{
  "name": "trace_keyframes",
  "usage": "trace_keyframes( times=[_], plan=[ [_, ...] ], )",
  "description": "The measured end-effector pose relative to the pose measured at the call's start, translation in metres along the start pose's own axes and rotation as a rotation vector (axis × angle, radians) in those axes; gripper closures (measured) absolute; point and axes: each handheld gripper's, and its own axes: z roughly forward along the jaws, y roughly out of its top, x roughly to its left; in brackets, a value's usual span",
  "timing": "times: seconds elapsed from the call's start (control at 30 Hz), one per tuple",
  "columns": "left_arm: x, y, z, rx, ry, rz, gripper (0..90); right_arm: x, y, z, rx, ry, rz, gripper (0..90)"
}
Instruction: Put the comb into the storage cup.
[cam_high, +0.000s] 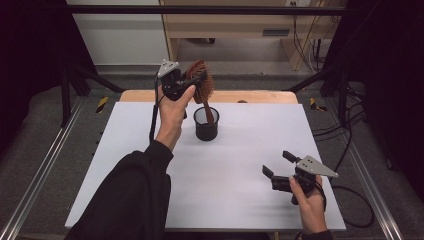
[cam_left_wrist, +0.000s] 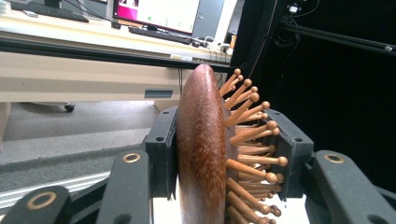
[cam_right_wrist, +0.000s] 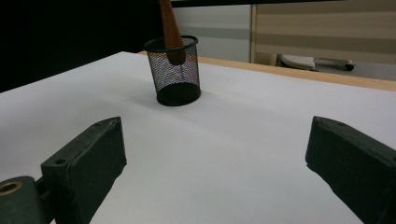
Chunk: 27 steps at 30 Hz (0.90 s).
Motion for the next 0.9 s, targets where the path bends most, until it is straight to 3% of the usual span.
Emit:
trace_keyframes(
  times=[0.9],
  plan=[
    [0.004,-0.027,0.011,0.030,0.000,-0.011,50.9,0.003,-0.002,0.006,0.011,-0.005,-0.007,5.1]
  ],
)
